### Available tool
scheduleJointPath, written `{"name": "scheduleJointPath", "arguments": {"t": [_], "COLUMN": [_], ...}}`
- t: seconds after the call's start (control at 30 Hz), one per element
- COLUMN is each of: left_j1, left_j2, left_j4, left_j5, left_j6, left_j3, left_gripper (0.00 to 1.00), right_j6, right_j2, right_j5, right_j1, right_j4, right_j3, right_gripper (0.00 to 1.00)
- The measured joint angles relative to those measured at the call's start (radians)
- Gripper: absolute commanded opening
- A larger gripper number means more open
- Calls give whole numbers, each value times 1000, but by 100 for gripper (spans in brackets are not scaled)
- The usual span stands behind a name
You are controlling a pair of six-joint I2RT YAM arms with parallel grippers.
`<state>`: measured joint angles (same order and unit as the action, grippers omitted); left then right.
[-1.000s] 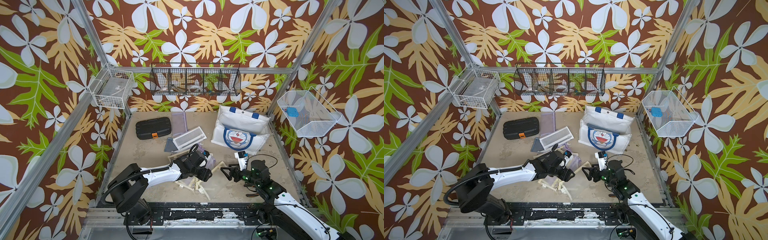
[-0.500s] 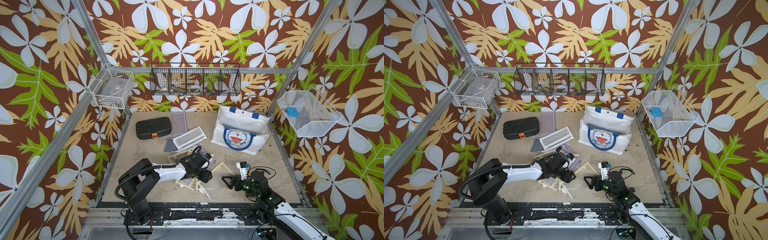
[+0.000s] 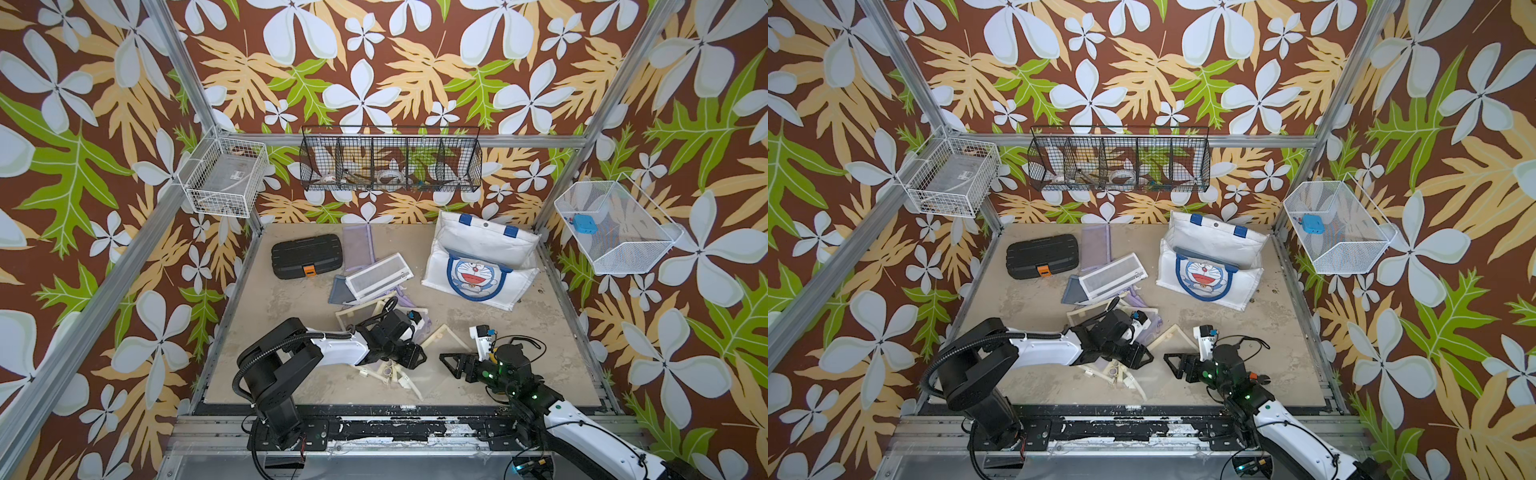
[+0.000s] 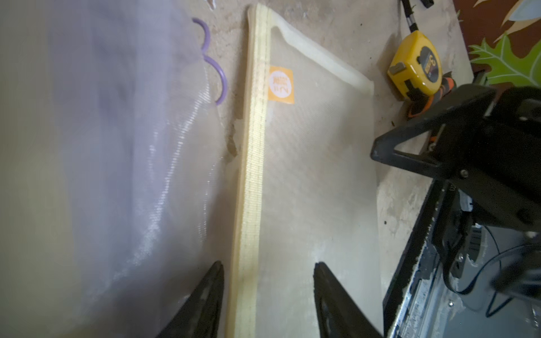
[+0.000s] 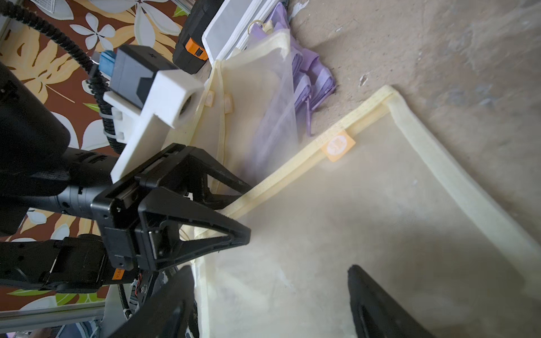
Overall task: Put the pencil pouch into the canvas bag
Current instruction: Pick up the pencil case from the pencil case.
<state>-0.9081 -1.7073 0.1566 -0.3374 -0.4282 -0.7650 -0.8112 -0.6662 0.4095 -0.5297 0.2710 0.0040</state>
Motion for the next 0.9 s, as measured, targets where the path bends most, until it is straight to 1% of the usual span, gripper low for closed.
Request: {"name": "scheduleJointPath", "arguments": {"t": [0.2,0.27,0.33,0.4,0.5,0.63,0.73,0.8,0.9], "left_j1": [0,0,-1,-1,-1,-2,-2,-2,-2], "left_j2": [-26,-32,-37,-43,-45,-41,-13,28,134], "left_j4": [42,42,43,43,44,43,32,18,16], "left_j5": [-60,-66,-68,-69,-72,-74,-71,-69,-62], "left_j6": [-36,-38,-41,-42,-42,-43,-42,-42,-32], "left_j3": [2,1,1,1,1,1,0,2,23], "left_gripper": [35,26,14,7,1,0,0,0,0], "right_j6": [0,0,2,5,9,20,47,70,105], "right_j2": [-71,-86,-93,-99,-110,-144,-146,-124,-42], "right_j5": [-24,-28,-48,-51,-73,-77,-79,-81,-98], "right_j1": [-3,-3,-3,-3,-4,-4,-4,-4,-4], "right_j4": [59,72,78,82,90,101,84,22,-102], "right_j3": [0,0,0,0,0,0,0,16,108], "right_gripper": [83,83,83,83,83,83,85,89,95]}}
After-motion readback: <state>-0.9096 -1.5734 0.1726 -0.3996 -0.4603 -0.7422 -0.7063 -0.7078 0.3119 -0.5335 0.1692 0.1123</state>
